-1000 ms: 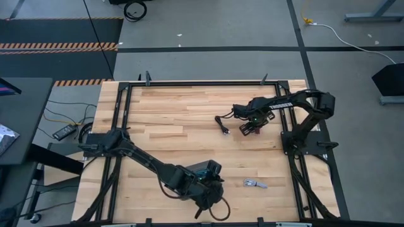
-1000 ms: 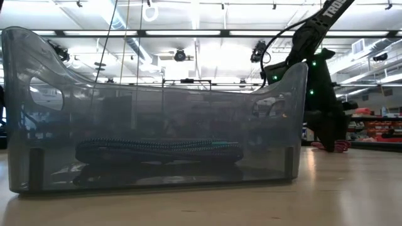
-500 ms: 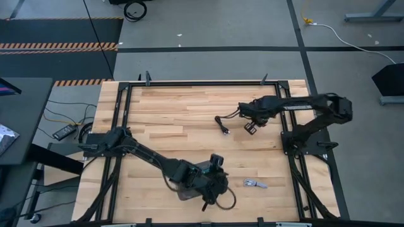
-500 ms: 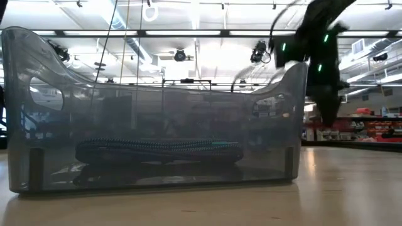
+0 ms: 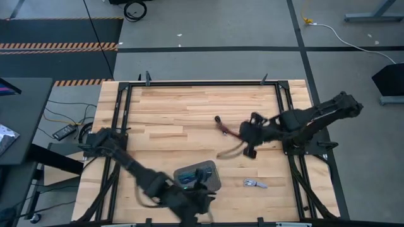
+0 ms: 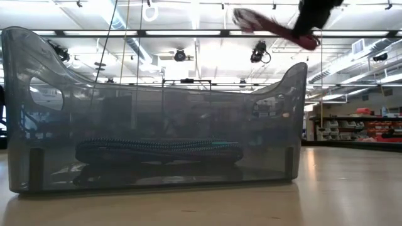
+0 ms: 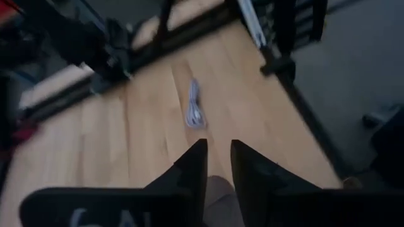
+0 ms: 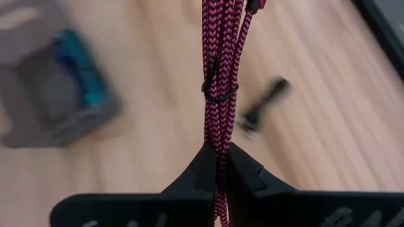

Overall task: Pick and place USB-C Cables
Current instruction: Put the red charger cable into the black bin

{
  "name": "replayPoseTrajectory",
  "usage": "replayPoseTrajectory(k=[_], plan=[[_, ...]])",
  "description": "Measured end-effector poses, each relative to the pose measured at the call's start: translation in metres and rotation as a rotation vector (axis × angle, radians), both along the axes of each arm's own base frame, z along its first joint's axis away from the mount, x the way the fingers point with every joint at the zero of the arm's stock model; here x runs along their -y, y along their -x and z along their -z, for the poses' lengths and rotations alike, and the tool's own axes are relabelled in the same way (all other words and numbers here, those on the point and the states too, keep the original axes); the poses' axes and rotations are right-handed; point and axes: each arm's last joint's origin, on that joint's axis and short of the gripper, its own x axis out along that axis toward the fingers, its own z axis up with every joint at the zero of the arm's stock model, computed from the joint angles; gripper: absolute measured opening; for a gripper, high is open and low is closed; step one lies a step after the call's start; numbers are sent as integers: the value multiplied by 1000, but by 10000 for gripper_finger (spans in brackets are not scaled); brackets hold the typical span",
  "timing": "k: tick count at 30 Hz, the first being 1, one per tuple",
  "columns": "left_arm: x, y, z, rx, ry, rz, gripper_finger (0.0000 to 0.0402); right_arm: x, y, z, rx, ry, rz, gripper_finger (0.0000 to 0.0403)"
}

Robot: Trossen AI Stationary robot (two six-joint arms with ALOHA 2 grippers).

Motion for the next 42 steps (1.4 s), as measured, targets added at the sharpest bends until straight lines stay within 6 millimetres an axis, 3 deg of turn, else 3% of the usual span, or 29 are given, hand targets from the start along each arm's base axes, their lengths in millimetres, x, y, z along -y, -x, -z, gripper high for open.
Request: replayPoseTrajectory(k=[4, 8, 12, 20, 24, 30, 35, 42], plan=[[19, 36, -21, 91, -34, -70, 56, -28, -25, 11, 16, 43, -149, 15], [30, 67, -21, 189, -201, -275, 43, -40, -57, 32, -41, 65, -246, 15], [29, 81, -19, 277, -290, -414, 36, -50, -84, 48, -109, 77, -316, 15], [12, 71, -18, 308, -356, -511, 25, -86, -122, 40, -69, 90, -554, 15], [-3, 60, -17, 306, -350, -569, 25, -98, -130, 53, -148, 123, -662, 15], [-26, 45, -15, 259, -402, -616, 24, -93, -136, 79, -274, 175, -679, 15], [-44, 43, -12, 231, -450, -664, 24, -83, -147, 76, -209, 145, -687, 23], [-69, 47, -25, 273, -387, -765, 19, -76, -152, 75, -185, 111, -730, 83]])
